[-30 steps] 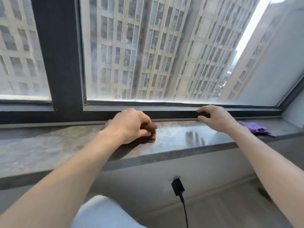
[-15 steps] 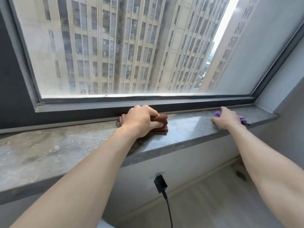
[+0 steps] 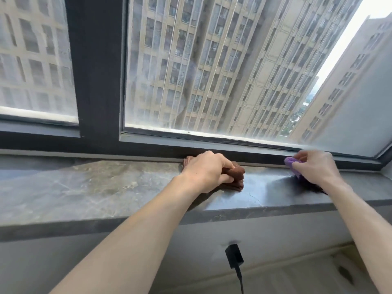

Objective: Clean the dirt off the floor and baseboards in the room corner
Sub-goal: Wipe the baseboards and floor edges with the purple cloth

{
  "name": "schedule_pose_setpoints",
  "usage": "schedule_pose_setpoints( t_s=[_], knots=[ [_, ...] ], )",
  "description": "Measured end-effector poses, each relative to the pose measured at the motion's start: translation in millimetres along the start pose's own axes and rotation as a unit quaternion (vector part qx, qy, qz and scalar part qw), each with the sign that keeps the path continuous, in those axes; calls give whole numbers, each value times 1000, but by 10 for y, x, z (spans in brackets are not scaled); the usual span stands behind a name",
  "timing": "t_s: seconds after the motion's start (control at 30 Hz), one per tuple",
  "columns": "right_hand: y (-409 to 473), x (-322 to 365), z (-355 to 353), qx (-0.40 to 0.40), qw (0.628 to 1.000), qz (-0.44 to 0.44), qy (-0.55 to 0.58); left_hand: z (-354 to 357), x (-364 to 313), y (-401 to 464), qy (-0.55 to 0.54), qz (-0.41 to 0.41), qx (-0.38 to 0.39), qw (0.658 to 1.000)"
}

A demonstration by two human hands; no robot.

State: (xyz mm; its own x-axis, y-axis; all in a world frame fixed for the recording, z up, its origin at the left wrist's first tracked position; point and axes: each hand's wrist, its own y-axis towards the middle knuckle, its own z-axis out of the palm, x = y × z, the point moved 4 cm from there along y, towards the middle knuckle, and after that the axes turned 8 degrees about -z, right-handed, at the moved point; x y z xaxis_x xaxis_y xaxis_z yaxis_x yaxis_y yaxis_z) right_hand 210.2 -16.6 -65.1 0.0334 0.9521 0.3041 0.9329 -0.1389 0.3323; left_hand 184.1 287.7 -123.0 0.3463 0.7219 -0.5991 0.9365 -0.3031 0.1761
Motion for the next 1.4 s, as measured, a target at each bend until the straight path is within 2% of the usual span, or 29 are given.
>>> schedule_pose_setpoints(
  t_s=[0.17, 0.2, 0.27, 0.33, 0.4, 0.47, 0.5, 0.6, 0.63, 0.7, 0.8, 0.93, 1.1, 1.27, 1.33, 1.4],
  knots=[
    [-330, 1733, -306, 11, 970, -183, 162, -402, 419, -362, 47, -41, -43, 997],
    [-398, 2042, -345, 23, 958, -209, 194, -477, 500, -470, 40, -52, -48, 997],
    [-546, 2645, -391, 55, 924, -271, 263, -735, 720, -782, -49, -80, -93, 991],
    [-751, 3150, -451, 71, 889, -330, 309, -1136, 997, -1209, -153, -106, -223, 957],
    [-997, 3635, -472, 70, 854, -396, 331, -1554, 1319, -1810, -220, -143, -358, 896],
    [-1299, 4133, -459, 60, 814, -465, 343, -1864, 1476, -2434, -274, -151, -428, 848],
    [-1459, 4365, -448, 66, 792, -499, 346, -1965, 1479, -2687, -289, -140, -446, 836],
    [-2026, 5075, -271, 162, 719, -571, 361, -2147, 1452, -3399, -274, -139, -511, 803],
    [-2141, 5203, -195, 196, 704, -579, 362, -2162, 1440, -3501, -290, -139, -515, 794],
    [-2555, 5583, 65, 279, 645, -599, 384, -2173, 1493, -4012, -308, -162, -530, 773],
    [-3251, 6021, 507, 405, 557, -597, 411, -1984, 1594, -4796, -302, -239, -550, 741],
    [-4319, 6363, 1094, 584, 452, -543, 399, -1538, 1617, -5756, -302, -319, -622, 648],
    [-5447, 6444, 1440, 707, 379, -473, 365, -1061, 1434, -6695, -245, -405, -683, 557],
    [-6438, 6068, 1513, 804, 268, -482, 221, -706, 1121, -7401, -177, -446, -748, 458],
    [-6743, 5950, 1524, 822, 254, -456, 228, -539, 1035, -7624, -148, -464, -763, 425],
    [-7028, 5903, 1533, 808, 264, -469, 240, -280, 959, -7867, -128, -490, -778, 372]
  ],
)
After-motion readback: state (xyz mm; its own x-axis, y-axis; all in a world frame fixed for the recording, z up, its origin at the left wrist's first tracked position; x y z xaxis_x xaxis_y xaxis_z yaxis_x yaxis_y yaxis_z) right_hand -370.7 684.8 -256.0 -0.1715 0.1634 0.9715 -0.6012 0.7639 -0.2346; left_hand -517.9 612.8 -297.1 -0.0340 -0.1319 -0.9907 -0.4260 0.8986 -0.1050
